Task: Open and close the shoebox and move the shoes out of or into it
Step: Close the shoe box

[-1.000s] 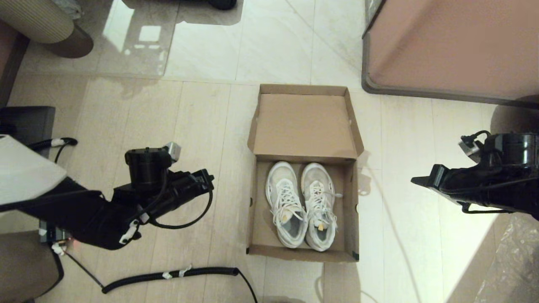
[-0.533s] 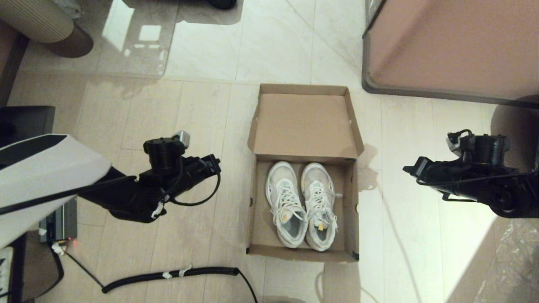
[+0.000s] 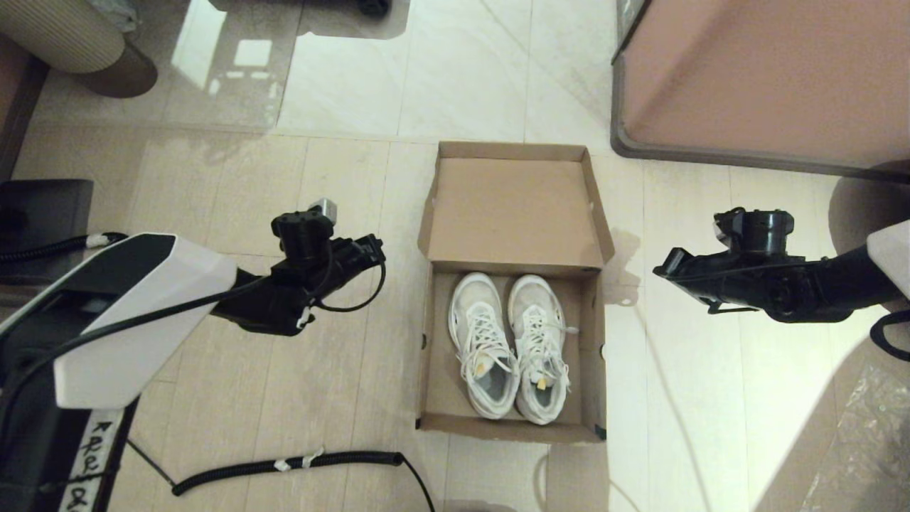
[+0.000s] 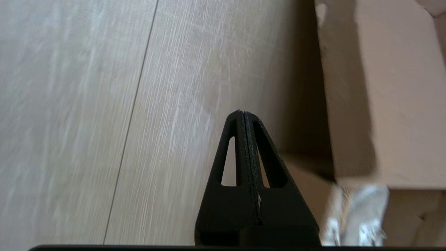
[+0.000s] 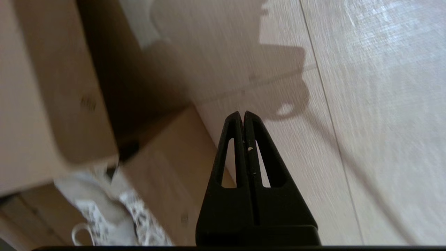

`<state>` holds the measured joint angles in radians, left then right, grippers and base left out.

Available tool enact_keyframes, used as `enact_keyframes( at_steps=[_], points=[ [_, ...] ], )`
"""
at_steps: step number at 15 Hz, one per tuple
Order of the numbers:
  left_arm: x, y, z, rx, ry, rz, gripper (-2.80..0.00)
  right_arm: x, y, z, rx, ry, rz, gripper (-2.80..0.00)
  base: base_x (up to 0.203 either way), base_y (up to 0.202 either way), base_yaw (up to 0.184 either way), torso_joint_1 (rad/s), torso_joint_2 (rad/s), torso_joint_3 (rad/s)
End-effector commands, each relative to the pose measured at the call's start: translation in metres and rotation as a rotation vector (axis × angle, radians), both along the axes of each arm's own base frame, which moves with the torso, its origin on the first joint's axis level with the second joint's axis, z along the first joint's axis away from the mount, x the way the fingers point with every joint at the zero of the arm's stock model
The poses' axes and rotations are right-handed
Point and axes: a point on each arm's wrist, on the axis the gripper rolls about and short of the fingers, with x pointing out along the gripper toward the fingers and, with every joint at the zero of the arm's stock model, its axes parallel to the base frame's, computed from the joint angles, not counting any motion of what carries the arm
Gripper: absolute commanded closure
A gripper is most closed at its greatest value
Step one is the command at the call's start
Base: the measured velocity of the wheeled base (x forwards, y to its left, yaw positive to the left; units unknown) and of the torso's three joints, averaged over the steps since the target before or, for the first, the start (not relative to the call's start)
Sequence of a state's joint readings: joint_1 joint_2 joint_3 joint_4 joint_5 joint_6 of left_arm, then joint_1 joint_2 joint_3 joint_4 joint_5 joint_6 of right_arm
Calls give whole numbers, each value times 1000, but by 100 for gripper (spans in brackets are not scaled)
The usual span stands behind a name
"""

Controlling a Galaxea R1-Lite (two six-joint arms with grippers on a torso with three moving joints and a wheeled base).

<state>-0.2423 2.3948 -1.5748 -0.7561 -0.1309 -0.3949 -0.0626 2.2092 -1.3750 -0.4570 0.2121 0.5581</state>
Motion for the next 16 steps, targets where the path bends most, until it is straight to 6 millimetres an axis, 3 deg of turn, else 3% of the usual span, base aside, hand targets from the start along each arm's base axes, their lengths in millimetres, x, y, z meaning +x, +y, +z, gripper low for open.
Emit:
enact_keyframes(
  at_steps=[1,4,7,11,16],
  points=[
    [20,-7,-15,0,15,-4,0,30,1,-23,47,14,-9,0,0,0,0,0,0,0],
    [37,-12,-9,-37,41,-1,0,63,9,-25,171,-33,-32,0,0,0,0,0,0,0],
    [40,-13,-15,-55,106,3,0,91,21,-35,273,-59,-37,0,0,0,0,0,0,0],
    [35,-28,-13,-55,105,-19,0,97,32,-45,426,-46,16,0,0,0,0,0,0,0],
    [31,-39,-8,-56,97,-38,0,99,34,-33,684,-104,-17,0,0,0,0,0,0,0]
  ],
)
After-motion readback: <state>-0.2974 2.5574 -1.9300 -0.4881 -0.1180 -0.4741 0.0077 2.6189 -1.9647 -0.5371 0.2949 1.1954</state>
